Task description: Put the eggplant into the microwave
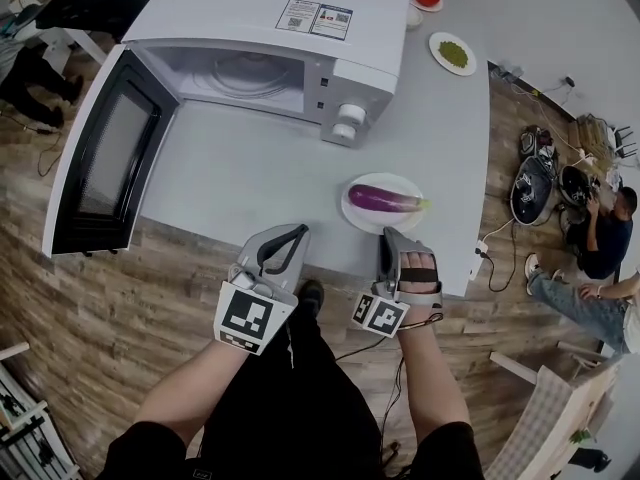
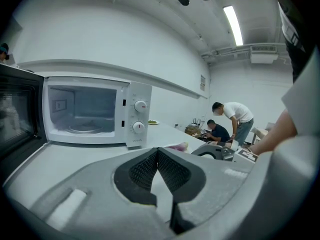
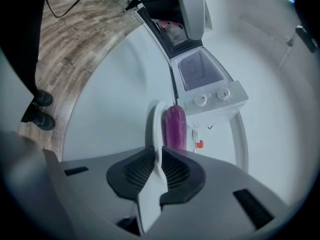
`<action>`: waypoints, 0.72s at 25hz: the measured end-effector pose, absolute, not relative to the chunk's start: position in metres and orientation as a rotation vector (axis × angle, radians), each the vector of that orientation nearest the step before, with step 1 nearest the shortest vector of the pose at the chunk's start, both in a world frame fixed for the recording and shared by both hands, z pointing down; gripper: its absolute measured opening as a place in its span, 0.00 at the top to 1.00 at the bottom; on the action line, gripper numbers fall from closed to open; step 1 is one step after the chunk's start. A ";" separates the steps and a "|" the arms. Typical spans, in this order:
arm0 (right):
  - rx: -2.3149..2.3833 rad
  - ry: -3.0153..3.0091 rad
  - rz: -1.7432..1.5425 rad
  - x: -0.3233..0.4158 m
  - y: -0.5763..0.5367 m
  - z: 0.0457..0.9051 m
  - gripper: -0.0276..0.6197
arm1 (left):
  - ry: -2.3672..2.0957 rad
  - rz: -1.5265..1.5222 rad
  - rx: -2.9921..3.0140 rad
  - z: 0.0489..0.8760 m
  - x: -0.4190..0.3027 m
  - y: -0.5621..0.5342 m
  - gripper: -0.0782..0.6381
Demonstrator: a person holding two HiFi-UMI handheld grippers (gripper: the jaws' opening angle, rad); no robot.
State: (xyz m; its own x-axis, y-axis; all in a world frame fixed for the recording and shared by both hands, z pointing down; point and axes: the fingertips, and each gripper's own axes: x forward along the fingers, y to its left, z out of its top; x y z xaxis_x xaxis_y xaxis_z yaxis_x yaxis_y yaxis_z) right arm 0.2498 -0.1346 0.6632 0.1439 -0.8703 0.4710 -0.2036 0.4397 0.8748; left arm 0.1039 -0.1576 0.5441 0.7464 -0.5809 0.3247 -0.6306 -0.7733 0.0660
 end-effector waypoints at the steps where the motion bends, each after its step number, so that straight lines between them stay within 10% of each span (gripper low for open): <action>1: 1.036 -1.365 -0.641 0.249 -0.134 0.664 0.89 | -0.961 0.430 2.774 0.543 0.103 -0.155 0.88; 18: 1.054 -1.297 -0.715 0.244 -0.139 0.650 0.93 | -0.963 0.449 2.780 0.540 0.077 -0.153 0.88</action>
State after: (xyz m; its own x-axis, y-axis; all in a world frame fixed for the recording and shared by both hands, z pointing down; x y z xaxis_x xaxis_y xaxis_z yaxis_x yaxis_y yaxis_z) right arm 0.2439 -0.1388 0.6497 0.1738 -0.8963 0.4080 -0.1337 0.3889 0.9115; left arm 0.0767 -0.1533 0.5395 0.7468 -0.5757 0.3330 -0.6252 -0.7784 0.0566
